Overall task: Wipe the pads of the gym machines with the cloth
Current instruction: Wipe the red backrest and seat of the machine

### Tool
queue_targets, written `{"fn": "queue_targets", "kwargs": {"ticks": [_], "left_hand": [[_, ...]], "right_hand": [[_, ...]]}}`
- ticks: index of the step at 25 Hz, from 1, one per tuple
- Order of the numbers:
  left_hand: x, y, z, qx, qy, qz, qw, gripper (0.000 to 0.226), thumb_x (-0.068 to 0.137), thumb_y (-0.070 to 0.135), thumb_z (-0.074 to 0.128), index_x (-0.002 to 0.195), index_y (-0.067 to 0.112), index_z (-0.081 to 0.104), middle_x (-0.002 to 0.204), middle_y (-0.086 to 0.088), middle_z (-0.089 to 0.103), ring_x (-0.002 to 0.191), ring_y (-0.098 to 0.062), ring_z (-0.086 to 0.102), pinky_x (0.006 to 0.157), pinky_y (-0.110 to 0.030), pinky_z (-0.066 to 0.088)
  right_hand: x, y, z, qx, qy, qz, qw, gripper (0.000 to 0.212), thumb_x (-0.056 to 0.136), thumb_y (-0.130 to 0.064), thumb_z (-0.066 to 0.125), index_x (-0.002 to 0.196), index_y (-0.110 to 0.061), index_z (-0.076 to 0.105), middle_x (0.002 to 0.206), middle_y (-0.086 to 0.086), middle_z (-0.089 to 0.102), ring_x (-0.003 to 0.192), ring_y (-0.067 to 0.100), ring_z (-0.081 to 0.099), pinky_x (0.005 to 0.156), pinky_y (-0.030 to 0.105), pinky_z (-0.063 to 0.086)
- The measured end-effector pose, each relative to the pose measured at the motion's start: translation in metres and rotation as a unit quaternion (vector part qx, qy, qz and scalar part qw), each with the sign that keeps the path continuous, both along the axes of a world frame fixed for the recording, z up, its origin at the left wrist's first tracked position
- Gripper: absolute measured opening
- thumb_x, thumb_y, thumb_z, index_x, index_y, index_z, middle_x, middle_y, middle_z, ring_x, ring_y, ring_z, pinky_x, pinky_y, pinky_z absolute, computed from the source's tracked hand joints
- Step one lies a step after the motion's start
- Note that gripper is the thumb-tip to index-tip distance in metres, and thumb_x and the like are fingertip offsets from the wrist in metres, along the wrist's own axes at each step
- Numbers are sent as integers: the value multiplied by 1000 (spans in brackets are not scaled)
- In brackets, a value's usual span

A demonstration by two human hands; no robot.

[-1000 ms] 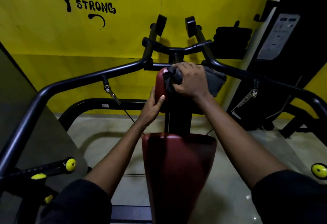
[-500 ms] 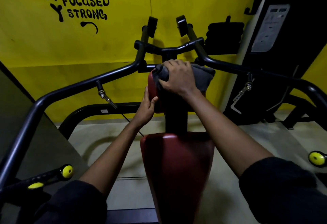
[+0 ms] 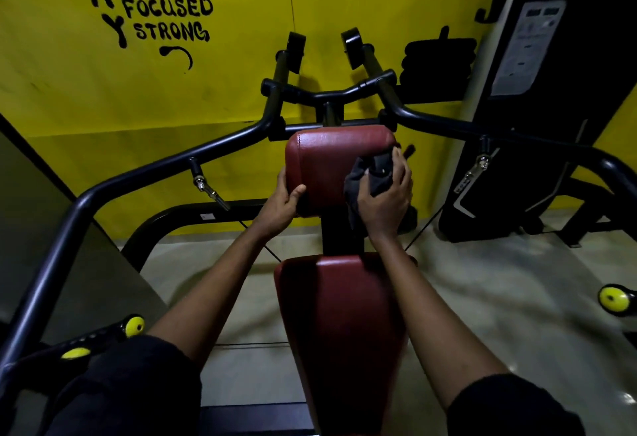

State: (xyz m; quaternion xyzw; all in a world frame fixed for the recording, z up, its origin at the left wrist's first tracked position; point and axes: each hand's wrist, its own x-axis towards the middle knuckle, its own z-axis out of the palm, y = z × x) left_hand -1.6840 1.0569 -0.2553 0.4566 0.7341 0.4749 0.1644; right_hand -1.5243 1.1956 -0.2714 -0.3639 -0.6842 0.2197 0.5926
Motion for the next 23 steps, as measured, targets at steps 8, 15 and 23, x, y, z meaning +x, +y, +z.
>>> {"fn": "queue_targets", "kwargs": {"ticks": [8, 15, 23], "left_hand": [[-25, -3, 19, -90, -19, -13, 996, 67, 93, 50, 56, 147, 21, 28, 140, -10, 53, 121, -21, 59, 100, -46, 51], [-27, -2, 28, -105, 0, -29, 994, 63, 96, 41, 59, 148, 17, 30, 142, -8, 52, 123, -20, 57, 101, -42, 51], [-38, -4, 32, -144, 24, -59, 987, 65, 95, 49, 56, 147, 19, 31, 139, -5, 56, 121, -16, 59, 103, -47, 48]], "right_hand": [[0, 7, -7, -96, 80, -7, 992, 56, 84, -37, 55, 130, -5, 55, 124, 12, 60, 116, 31, 57, 97, 36, 45], [-25, -16, -26, -331, 222, -59, 915, 50, 90, -36, 55, 132, -8, 49, 129, 13, 55, 114, 33, 59, 87, 40, 49], [-62, -87, -26, -425, 325, 29, 845, 26, 94, -9, 57, 118, 0, 50, 114, 13, 58, 101, 25, 59, 93, 39, 47]]}}
